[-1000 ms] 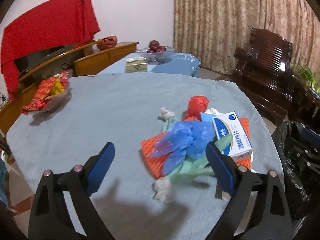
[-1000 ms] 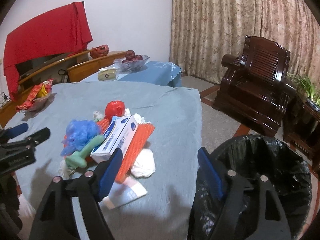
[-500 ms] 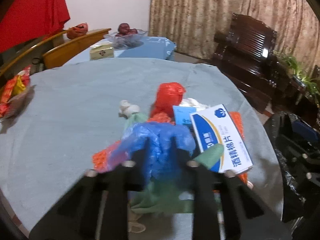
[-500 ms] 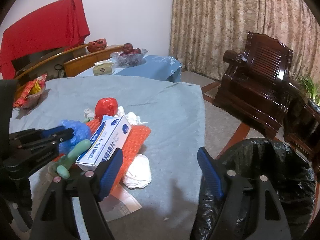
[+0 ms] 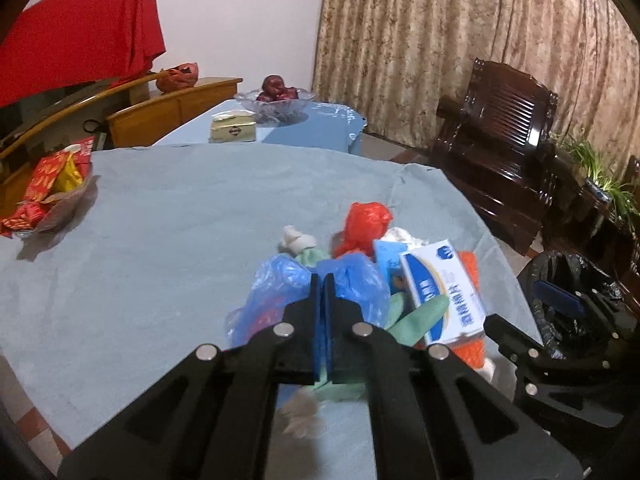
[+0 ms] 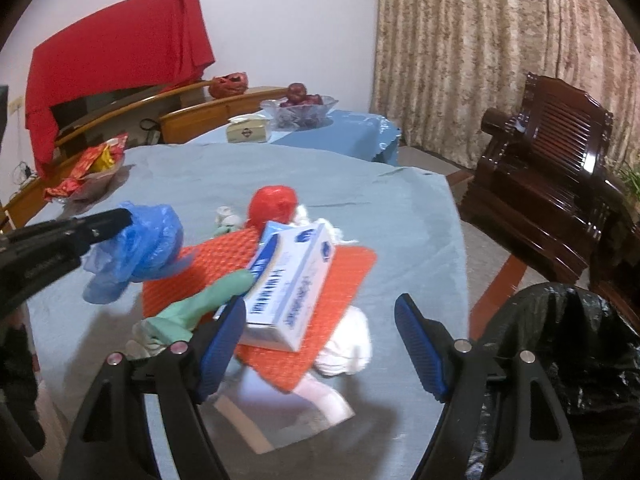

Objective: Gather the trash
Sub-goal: 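Grasp the blue plastic bag with the left gripper while the right gripper approaches the white box, then grasp the white alcohol-pad box with the right gripper and lift it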

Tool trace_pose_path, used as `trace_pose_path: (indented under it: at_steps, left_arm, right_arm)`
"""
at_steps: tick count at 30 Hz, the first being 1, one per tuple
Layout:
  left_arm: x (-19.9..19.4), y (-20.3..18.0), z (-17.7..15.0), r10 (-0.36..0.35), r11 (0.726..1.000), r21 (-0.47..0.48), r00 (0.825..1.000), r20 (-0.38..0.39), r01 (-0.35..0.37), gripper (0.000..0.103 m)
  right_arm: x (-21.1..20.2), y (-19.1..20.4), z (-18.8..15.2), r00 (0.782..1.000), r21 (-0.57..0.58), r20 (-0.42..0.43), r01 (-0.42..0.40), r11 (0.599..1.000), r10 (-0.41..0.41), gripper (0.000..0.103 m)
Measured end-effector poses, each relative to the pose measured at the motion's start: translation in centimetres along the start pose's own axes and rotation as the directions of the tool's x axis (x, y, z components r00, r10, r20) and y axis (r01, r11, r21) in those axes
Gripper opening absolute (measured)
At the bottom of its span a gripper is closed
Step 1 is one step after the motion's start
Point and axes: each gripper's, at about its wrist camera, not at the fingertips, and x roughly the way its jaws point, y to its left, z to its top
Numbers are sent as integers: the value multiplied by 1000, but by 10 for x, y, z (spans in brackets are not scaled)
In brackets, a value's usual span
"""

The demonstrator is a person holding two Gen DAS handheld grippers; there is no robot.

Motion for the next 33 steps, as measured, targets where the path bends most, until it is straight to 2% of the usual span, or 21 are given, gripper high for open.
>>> trace_pose_path:
  at_steps: [4,7,14,15,16,20,25,33]
  left_arm:
    - [3,14,-12,17,1000,2,999,-42,-17,1]
    - [4,22,-18,18,1000,-4,998,-56,-18,1]
    - [6,30,-21,13,1000,-1,998,-59,-13,1]
    - [6,31,-21,11,1000,-2,998,-61,-11,1]
    - [6,30,-22,10,1000,-4,998,-62,-10,1]
    - [7,33,-23,7,1000,-17,998,-66,-8,1]
    - [8,33,-23,5,1000,-16,998,-67,-6,1]
    - [14,25,-24,4,1000,-2,997,-71,-4,1]
  right_arm:
    - [9,16,-3,1000,-18,-13,-11,1000,10,64]
    - [13,23,-7,1000,-33,-24,-8,999,7,63]
    - [25,38,-12,999,-51,-42,-1,999,-1,63]
    - [25,40,-13,999,-56,-39,4,998,-6,65]
    - [27,44,-13,999,-63,-36,16,998,-18,71]
    - [32,51,-13,998,-90,-29,44,995,-47,78]
    - [33,51,-11,997,-125,-23,67,990,-70,77]
    - [21,23,-5,995,-67,-9,101,993,-102,74]
